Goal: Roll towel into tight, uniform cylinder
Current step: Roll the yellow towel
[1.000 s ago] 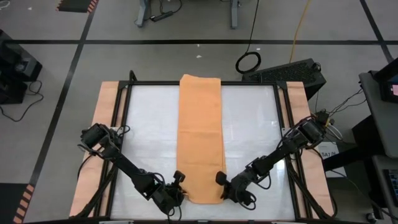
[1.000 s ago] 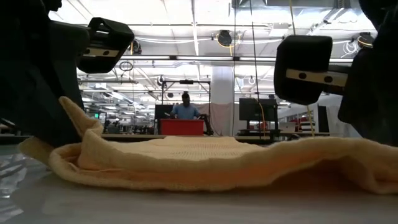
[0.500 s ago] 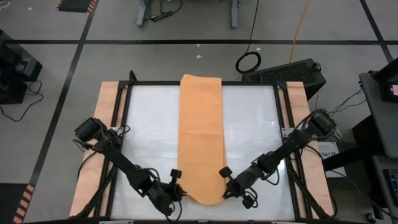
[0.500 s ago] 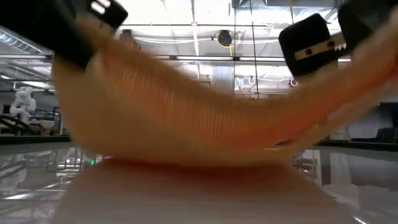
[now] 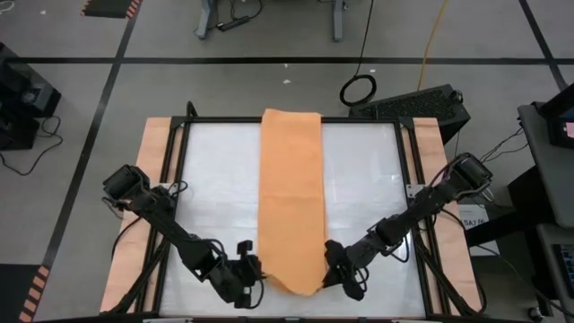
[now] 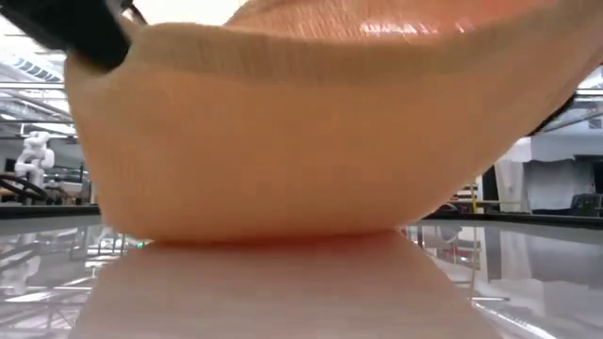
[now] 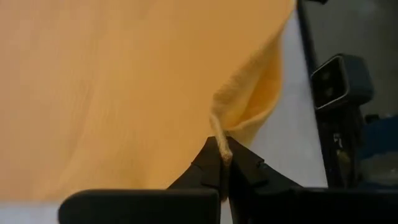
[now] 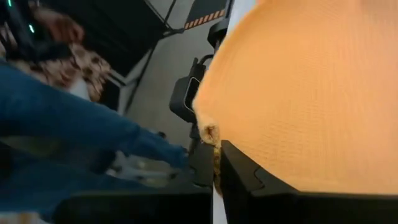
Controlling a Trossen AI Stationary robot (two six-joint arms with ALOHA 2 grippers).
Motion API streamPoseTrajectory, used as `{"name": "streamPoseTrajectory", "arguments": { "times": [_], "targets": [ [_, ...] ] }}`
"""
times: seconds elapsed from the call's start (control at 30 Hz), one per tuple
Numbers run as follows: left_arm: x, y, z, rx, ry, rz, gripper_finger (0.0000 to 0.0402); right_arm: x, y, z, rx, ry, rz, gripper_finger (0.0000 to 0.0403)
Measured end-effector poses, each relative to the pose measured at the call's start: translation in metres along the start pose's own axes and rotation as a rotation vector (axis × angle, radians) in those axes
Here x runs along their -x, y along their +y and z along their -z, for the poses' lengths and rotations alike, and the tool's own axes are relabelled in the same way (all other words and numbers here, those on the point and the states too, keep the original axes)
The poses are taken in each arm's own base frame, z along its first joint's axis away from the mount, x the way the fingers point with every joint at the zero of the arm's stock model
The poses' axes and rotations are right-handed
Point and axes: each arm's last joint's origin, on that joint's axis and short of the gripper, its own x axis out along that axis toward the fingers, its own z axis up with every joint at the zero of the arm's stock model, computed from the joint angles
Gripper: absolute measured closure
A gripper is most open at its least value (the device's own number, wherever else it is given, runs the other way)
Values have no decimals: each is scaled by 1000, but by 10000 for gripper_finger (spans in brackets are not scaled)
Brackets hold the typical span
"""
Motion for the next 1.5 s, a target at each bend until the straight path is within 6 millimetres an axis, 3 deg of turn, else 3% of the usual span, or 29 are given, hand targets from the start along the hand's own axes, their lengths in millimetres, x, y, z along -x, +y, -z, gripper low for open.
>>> {"name": "streamPoseTrajectory", "arguments": {
  "times": [0.37, 0.57, 0.77, 0.97, 1.2, 1.5],
  "targets": [
    [7, -1, 1, 241, 115, 87, 395, 0, 5, 0, -401, -17, -23, 403],
    [3, 6, 0, 254, 156, 92, 395, 1, -8, -2, -574, 8, 45, 403],
    [-13, 31, 12, 293, 228, 135, 395, 5, -32, 3, -735, 43, 109, 402],
    [-29, 58, 24, 372, 191, 308, 395, 11, -55, 14, -788, 65, 171, 402],
    [-38, 86, 23, 412, 194, 290, 396, 14, -64, 18, -769, 70, 197, 402],
    [-41, 100, 21, 432, 227, 243, 389, 16, -70, 20, -706, 13, 301, 400]
  ]
}}
